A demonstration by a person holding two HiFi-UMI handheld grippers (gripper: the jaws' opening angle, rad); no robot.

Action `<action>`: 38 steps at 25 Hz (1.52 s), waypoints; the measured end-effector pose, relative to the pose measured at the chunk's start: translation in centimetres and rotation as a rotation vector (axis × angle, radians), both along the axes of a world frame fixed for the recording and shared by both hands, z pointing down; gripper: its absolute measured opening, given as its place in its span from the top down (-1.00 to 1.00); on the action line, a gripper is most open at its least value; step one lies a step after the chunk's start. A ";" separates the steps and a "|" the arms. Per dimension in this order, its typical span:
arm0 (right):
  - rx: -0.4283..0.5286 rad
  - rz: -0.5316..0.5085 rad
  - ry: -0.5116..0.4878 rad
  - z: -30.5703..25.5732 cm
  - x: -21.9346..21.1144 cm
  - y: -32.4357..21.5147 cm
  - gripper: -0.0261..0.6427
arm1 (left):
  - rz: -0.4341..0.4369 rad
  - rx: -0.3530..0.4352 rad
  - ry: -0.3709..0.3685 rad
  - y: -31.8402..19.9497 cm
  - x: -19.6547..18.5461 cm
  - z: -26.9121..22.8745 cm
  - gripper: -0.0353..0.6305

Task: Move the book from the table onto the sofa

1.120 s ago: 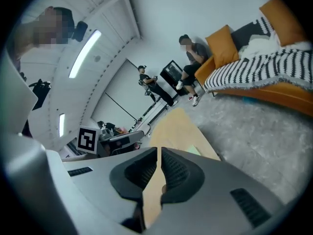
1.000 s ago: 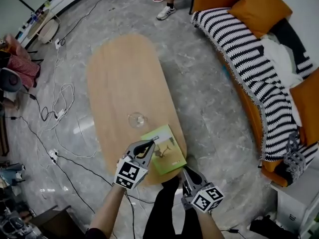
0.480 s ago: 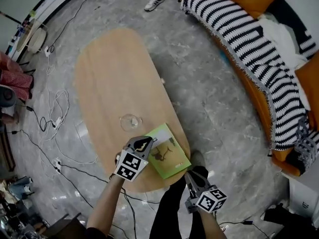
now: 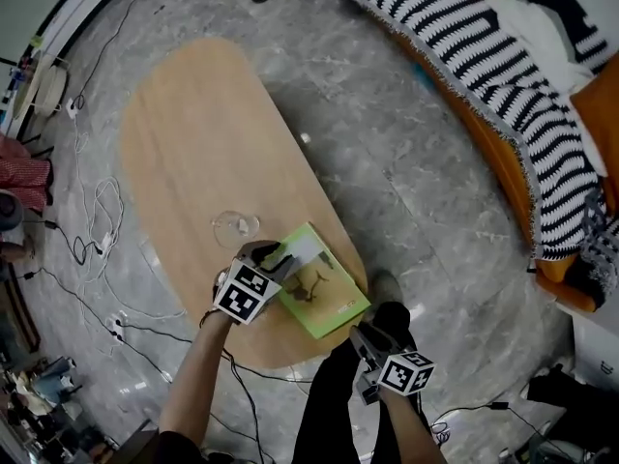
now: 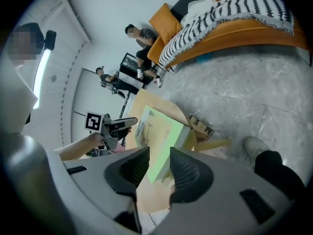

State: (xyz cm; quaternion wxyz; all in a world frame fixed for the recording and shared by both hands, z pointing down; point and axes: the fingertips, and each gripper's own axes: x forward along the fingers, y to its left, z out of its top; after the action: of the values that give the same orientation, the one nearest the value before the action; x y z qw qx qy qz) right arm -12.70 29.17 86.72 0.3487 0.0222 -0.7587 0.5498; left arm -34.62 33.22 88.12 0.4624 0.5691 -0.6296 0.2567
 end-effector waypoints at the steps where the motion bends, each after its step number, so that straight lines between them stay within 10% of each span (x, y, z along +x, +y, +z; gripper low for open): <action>1: -0.010 0.006 0.003 0.4 0.2 0.1 0.55 | 0.011 -0.008 0.007 -0.2 0.0 0.1 0.49; 13: -0.068 0.057 0.029 3.7 1.3 -0.2 0.21 | 0.092 -0.146 0.127 -0.6 1.3 2.8 0.20; 38: -0.218 0.225 -0.200 6.5 1.9 -2.7 0.28 | 0.157 -0.117 0.229 -2.4 8.3 3.4 0.20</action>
State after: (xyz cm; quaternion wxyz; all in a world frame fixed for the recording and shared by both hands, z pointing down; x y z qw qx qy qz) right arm -10.83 26.49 93.24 0.2082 0.0142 -0.7183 0.6637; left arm -26.32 30.77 91.48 0.5421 0.6143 -0.5101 0.2619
